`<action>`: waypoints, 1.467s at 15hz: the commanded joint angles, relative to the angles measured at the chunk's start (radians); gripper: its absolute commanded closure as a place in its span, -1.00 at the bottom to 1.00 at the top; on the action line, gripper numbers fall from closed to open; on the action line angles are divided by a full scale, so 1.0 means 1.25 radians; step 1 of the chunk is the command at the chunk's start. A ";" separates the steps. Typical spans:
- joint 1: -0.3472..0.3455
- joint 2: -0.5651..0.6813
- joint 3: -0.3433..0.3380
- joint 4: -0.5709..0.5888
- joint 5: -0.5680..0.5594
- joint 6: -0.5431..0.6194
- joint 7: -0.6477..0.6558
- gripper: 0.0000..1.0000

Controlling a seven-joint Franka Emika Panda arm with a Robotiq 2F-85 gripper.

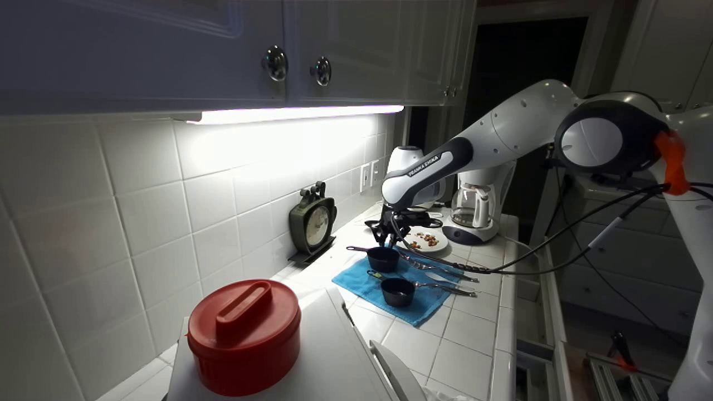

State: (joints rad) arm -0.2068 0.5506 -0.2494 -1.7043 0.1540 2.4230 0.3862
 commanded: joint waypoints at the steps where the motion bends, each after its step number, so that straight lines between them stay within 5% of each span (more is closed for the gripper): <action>1: 0.001 -0.015 -0.001 -0.022 -0.012 0.011 -0.005 0.47; 6: 0.000 -0.011 -0.003 -0.018 -0.013 0.011 -0.006 0.91; 13: 0.000 -0.011 -0.005 -0.019 -0.014 0.011 -0.006 0.42; 17: -0.001 -0.009 -0.004 -0.019 -0.014 0.011 -0.007 0.71; 22: 0.000 -0.007 -0.005 -0.019 -0.014 0.011 -0.007 0.66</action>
State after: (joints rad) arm -0.2074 0.5539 -0.2546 -1.7044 0.1531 2.4230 0.3862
